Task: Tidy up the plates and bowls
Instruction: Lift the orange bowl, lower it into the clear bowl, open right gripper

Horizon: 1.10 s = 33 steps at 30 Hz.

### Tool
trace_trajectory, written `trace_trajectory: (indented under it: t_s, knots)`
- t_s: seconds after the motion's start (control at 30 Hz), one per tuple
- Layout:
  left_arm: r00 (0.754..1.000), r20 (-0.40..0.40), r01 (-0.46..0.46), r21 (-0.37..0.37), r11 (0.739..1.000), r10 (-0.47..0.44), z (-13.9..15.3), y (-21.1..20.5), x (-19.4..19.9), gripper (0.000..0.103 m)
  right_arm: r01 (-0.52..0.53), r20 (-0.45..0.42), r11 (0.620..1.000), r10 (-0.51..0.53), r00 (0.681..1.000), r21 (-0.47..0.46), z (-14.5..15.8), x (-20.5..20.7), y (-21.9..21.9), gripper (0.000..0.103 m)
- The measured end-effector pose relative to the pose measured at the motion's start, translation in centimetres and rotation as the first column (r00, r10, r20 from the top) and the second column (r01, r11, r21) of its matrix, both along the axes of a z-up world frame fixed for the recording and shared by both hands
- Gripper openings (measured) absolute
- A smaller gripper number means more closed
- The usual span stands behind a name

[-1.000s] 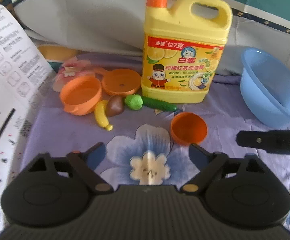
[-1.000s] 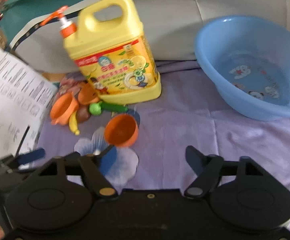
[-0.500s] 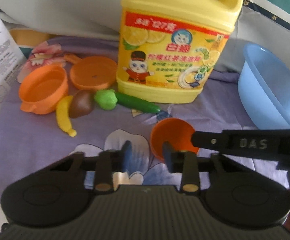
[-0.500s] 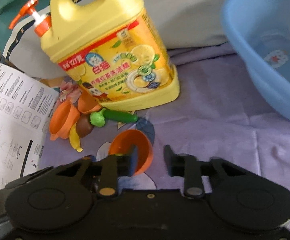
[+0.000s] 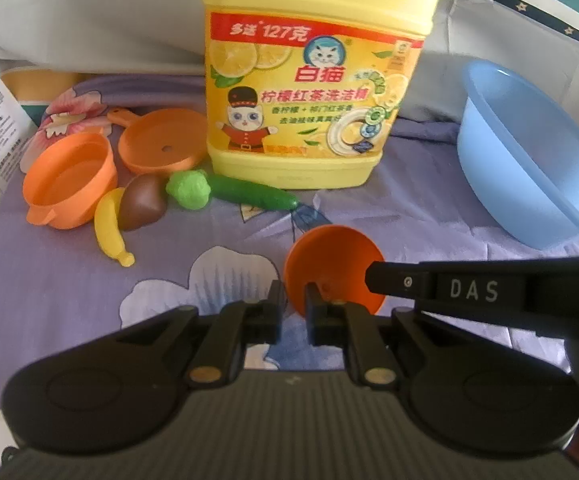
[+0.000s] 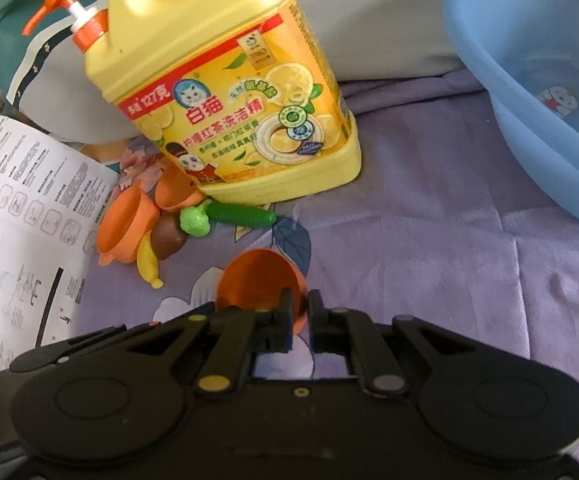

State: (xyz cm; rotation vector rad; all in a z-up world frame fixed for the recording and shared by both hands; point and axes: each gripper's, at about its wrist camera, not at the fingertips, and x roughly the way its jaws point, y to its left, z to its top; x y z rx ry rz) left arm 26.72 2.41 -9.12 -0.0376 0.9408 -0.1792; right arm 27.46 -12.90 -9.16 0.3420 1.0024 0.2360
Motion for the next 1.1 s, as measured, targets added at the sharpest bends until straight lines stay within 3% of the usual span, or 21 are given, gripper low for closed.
trace_trajectory:
  t_s: [0.43,1.1]
  knots:
    - [0.999,-0.007,0.042,0.013,0.999,-0.042,2.7,-0.9,-5.7,0.011,-0.013,0.011,0.999,0.013,1.0,-0.031,2.9,-6.3,-0.5,0.007]
    - [0.994,-0.016,0.106,-0.025,0.994,-0.106,7.1,-1.4,-19.7,0.011,-0.033,0.002,0.999,0.033,0.999,-0.042,6.3,-22.6,-2.5,0.007]
